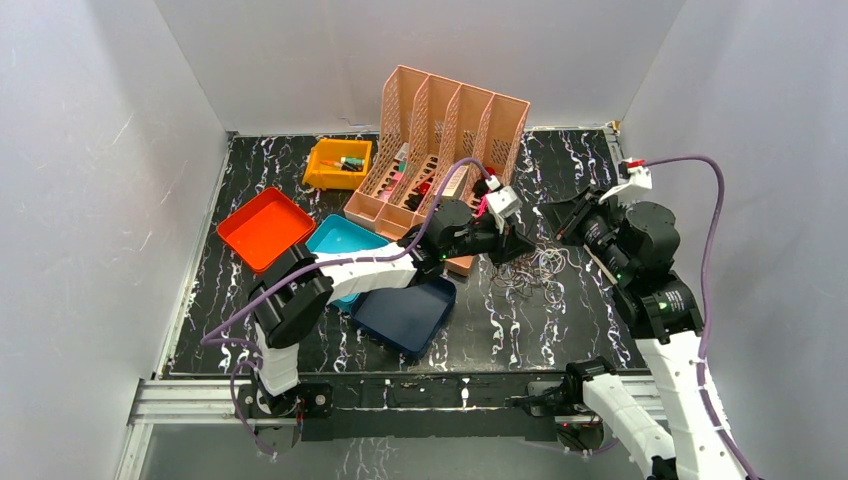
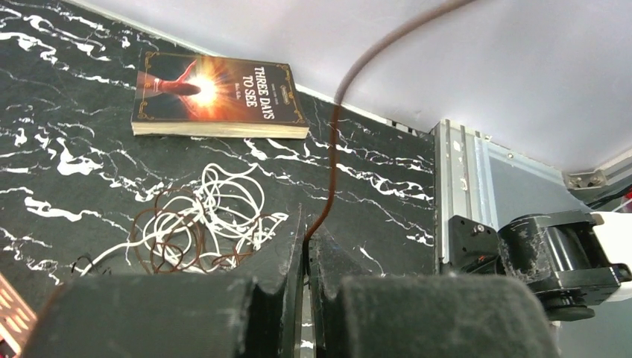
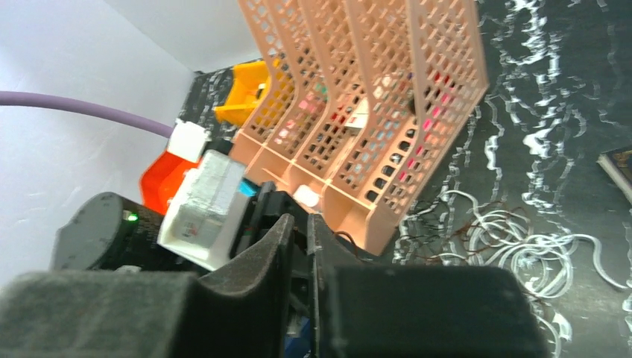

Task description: Untangle the cables

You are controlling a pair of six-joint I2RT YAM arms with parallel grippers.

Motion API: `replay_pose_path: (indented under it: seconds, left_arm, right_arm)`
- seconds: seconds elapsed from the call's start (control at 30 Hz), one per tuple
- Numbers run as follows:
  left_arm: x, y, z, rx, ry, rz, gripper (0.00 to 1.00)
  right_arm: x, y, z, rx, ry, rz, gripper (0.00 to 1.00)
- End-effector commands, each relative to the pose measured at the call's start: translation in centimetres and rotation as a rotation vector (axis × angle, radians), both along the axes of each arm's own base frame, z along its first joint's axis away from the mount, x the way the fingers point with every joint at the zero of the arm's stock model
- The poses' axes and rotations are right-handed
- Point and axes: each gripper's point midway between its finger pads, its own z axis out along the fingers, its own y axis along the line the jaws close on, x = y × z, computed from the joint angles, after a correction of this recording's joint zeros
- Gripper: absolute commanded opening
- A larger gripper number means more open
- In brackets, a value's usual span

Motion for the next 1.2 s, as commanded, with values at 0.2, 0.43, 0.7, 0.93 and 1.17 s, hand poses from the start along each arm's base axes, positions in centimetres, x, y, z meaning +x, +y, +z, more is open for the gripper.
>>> replay_pose_path:
  seconds: [0.2,0.43,0.7,0.93,1.17]
  left_arm:
    - [0.7,1.4,4.5,0.029,-0.063,0.069,0.0]
    - [1.0,1.9,4.5,0.07,0.014,0.116,0.0]
    - [2.6,3.0,6.3,0.076,-0.009,0.21,0.0]
    - [2.6,3.3,9.2,0.036,-0.037,0.214,0.0]
    - [2.0,3.3,9.7,0.047,-0.012,0.188,0.0]
  right_arm:
    - [-0.4,-3.7,-2.1,0.029,0.019,-0.223,0.51]
    - [-1.8,-4.8,-2.2,0.071,-0.059,-0.265,0.69]
    - [-3.7,-5.7,-1.7,0.053,-0.187,-0.271,0.76]
    - [-4.1,-3.3,-2.9,0.026,-0.279,-0.113,0.79]
    - [-3.8,-1.6,-4.9,0.007,-0.292,-0.018,0.82]
